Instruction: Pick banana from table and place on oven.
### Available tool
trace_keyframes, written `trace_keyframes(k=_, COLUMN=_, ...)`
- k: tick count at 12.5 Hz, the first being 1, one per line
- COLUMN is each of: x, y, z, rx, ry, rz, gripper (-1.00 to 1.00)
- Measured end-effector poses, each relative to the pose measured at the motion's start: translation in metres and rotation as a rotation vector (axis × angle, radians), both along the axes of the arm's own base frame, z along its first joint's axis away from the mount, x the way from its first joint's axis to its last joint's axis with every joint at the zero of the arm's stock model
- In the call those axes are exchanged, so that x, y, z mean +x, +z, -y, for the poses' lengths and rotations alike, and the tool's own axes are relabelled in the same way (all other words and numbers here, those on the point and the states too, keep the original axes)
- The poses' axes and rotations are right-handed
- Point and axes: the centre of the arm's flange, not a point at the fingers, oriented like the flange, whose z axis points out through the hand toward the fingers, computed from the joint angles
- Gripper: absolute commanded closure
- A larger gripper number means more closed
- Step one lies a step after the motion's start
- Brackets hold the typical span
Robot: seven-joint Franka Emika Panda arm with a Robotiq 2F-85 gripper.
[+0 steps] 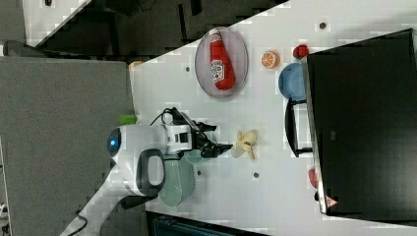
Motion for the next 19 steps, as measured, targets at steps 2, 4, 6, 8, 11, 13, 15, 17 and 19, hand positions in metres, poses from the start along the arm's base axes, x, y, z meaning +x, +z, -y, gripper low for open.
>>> trace_keyframes(k=2, x=-0.005, y=-0.029, z=0.001, rx=0.001, ry=-0.001, rz=-0.004, gripper=-1.00)
trace_keyframes(k=4, x=-0.013, y=-0.065, z=-0.003, rx=0.000, ry=0.015, rz=-0.040, gripper=-1.00)
trace_keyframes(k=6, x=-0.027, y=-0.102, z=-0.012, rx=0.001, ry=0.045, rz=-0.105, gripper=-1.00)
trace_keyframes(k=8, x=-0.036, y=-0.120, z=-0.016, rx=-0.001, ry=0.060, rz=-0.132, gripper=-0.70)
trace_keyframes(k=11, x=-0.030, y=-0.107, z=-0.016, rx=0.008, ry=0.038, rz=-0.098, gripper=0.05)
trace_keyframes(k=13, x=-0.021, y=-0.092, z=-0.020, rx=0.014, ry=0.042, rz=-0.054, gripper=0.48)
trace_keyframes(k=15, x=-0.014, y=-0.083, z=-0.021, rx=0.008, ry=0.054, rz=-0.019, gripper=0.50)
trace_keyframes(k=17, x=-0.012, y=-0.081, z=-0.020, rx=0.007, ry=0.055, rz=0.002, gripper=0.50)
trace_keyframes(k=19, x=-0.009, y=-0.063, z=-0.019, rx=0.006, ry=0.056, rz=0.016, gripper=0.50)
